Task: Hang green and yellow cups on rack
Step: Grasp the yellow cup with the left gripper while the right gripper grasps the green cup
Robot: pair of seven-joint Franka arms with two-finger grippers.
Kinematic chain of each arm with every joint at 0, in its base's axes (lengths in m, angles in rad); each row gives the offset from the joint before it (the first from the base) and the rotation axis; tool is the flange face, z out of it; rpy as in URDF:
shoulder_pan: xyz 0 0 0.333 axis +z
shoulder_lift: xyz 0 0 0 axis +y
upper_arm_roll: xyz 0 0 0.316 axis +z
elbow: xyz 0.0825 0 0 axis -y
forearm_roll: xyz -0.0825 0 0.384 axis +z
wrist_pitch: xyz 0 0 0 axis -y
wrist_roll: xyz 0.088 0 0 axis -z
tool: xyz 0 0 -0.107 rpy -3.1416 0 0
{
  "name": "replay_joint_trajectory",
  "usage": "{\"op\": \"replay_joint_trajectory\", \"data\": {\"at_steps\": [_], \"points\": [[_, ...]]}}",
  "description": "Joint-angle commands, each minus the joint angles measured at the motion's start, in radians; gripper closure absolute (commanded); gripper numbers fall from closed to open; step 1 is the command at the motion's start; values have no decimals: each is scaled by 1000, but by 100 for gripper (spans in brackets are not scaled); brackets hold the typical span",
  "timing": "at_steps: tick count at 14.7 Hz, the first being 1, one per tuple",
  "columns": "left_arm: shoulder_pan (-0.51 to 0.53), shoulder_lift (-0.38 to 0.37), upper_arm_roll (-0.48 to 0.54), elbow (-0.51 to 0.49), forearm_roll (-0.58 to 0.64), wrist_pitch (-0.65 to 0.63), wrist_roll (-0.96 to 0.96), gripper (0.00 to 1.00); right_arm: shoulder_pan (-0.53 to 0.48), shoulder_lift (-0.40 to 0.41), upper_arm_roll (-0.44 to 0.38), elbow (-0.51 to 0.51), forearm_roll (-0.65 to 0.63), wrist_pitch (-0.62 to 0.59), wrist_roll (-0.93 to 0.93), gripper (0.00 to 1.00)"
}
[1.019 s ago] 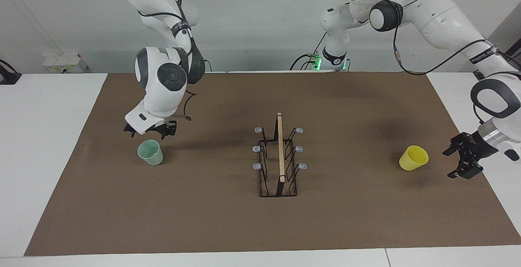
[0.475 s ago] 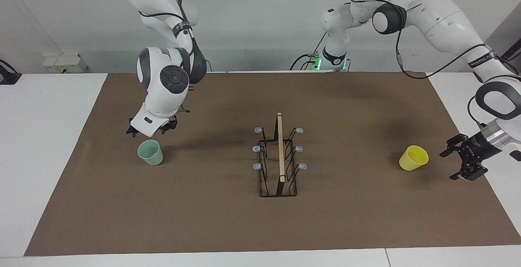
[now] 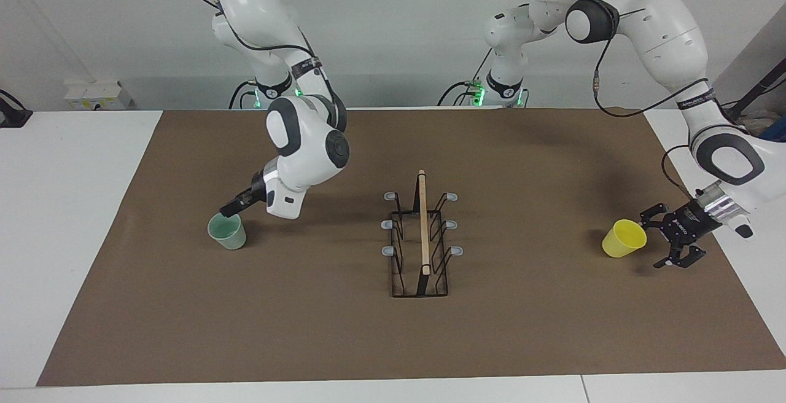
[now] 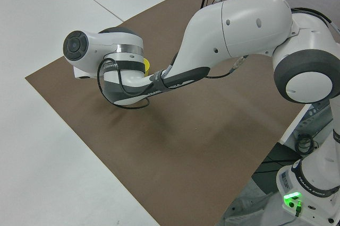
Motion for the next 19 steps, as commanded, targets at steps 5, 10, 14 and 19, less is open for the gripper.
{"op": "replay_joint_trajectory", "data": {"at_steps": [5,10,14,19], "points": [[3,-127,-3,-265,-189,85,-5,0,11,12,5,-8,-109,-29,-401,0],[-20,-158,-3,-371,-352,158,3,0,78,71,5,-17,-188,15,-411,0],[-20,-161,-5,-371,-392,161,4,0,70,73,5,-45,-179,98,-391,0],[-48,-161,-8,-374,-401,193,9,2,29,56,5,-152,-174,200,-340,0]]}}
